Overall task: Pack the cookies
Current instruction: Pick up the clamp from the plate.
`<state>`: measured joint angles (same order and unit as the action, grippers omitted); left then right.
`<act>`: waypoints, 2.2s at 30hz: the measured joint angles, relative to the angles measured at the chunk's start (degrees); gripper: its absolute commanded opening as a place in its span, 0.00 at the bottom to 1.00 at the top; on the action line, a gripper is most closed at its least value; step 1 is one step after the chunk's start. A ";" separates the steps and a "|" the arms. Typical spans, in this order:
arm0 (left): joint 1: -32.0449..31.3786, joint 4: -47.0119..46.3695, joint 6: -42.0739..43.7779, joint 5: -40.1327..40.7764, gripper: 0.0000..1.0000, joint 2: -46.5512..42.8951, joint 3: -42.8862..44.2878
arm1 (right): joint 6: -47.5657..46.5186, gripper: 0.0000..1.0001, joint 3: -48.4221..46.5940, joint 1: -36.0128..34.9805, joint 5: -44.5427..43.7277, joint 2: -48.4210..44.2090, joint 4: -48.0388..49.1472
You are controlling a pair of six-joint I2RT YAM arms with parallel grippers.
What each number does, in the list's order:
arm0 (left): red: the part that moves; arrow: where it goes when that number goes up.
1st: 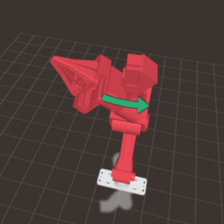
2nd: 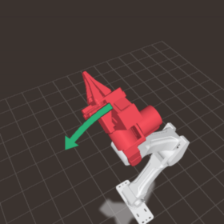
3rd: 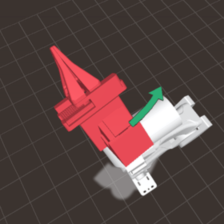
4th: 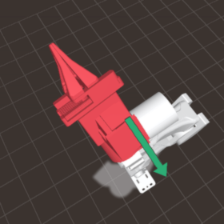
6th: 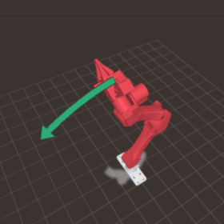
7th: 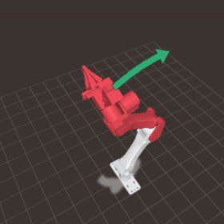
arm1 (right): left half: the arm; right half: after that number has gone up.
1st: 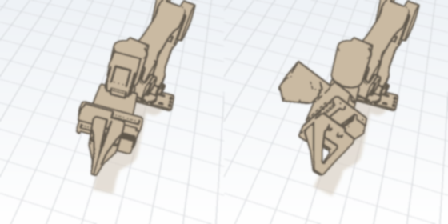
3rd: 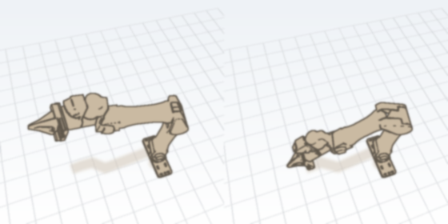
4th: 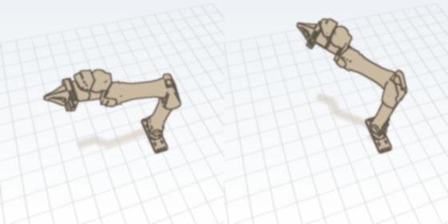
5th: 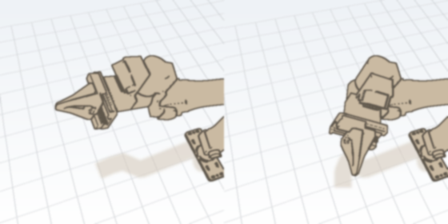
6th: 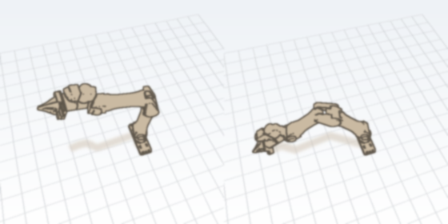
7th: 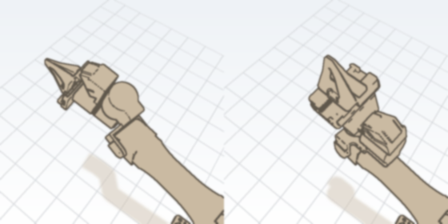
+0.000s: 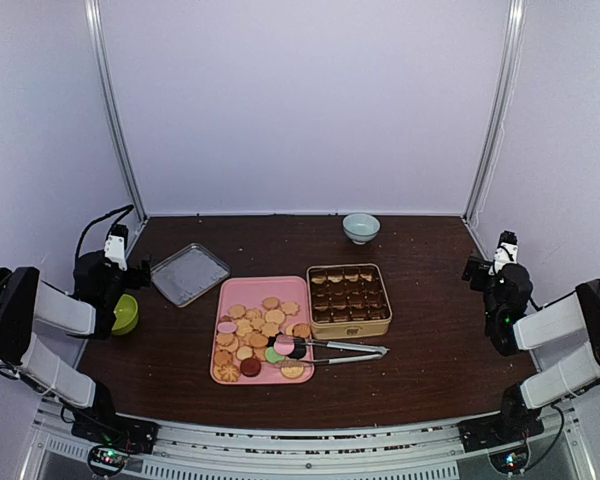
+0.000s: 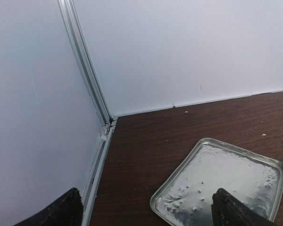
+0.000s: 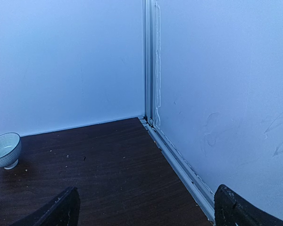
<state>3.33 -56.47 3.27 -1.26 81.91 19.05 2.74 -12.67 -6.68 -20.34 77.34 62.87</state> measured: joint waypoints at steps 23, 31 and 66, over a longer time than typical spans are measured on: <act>0.00 24.68 2.82 -7.08 0.98 -6.14 11.78 | 1.77 1.00 -7.39 0.02 -3.56 -8.87 -18.34; -0.02 59.25 7.39 -13.42 0.98 -1.53 39.45 | 4.07 1.00 -27.89 0.07 0.37 -23.43 -45.09; -7.87 111.82 30.97 -24.20 0.98 -5.66 48.35 | 8.76 0.51 -34.10 -48.54 20.81 -4.13 -77.13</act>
<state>-4.54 55.35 34.24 -25.45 76.25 67.40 11.51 -46.76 -55.22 0.47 73.21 -14.26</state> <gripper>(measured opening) 0.978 0.539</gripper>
